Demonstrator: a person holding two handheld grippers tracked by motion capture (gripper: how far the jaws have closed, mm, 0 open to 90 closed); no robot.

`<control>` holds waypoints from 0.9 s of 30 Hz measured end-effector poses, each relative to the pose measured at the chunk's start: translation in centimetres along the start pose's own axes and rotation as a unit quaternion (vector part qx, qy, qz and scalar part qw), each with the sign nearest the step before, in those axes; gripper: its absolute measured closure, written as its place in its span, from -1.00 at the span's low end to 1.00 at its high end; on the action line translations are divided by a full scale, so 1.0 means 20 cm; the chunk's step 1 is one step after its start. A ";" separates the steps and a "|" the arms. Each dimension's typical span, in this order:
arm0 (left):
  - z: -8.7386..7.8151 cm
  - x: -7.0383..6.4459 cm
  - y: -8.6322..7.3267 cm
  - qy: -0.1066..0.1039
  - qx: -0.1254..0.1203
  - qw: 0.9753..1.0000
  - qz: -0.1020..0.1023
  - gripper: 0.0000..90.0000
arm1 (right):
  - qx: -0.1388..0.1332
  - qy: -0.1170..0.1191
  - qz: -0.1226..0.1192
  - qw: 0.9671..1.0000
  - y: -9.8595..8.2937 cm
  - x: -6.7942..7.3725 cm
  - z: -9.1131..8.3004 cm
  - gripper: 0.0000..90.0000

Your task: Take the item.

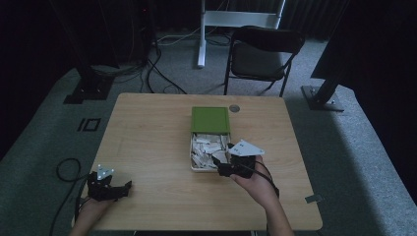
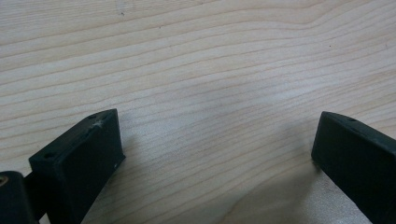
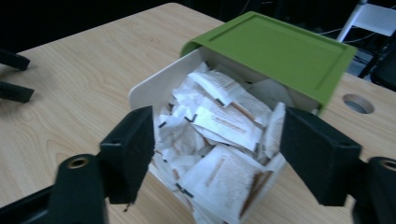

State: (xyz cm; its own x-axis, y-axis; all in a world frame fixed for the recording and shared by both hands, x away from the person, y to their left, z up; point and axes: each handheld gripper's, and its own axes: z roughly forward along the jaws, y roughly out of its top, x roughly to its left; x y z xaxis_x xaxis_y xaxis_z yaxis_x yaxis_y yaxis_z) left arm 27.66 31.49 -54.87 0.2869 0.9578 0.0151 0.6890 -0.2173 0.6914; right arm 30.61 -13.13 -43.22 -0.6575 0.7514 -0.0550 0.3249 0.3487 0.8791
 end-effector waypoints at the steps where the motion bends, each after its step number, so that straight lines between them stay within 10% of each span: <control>1: 0.00 0.00 0.00 0.000 -0.001 1.000 -0.001 -0.94 | 0.001 0.004 0.000 1.000 0.00 0.01 0.01 -0.34; 27: 0.00 0.00 0.00 0.000 -0.001 1.000 -0.001 -0.94 | 0.053 0.049 -0.025 0.997 -0.13 0.13 0.31 0.23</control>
State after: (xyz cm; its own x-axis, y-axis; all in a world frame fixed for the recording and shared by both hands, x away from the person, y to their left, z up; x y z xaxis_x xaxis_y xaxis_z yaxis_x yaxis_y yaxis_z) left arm 27.66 31.48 -54.88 0.2858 0.9582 0.0138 0.6877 -0.2151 0.6933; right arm 32.25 -8.54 -48.61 -0.7365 0.6749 -0.0452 0.3571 0.4447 0.8214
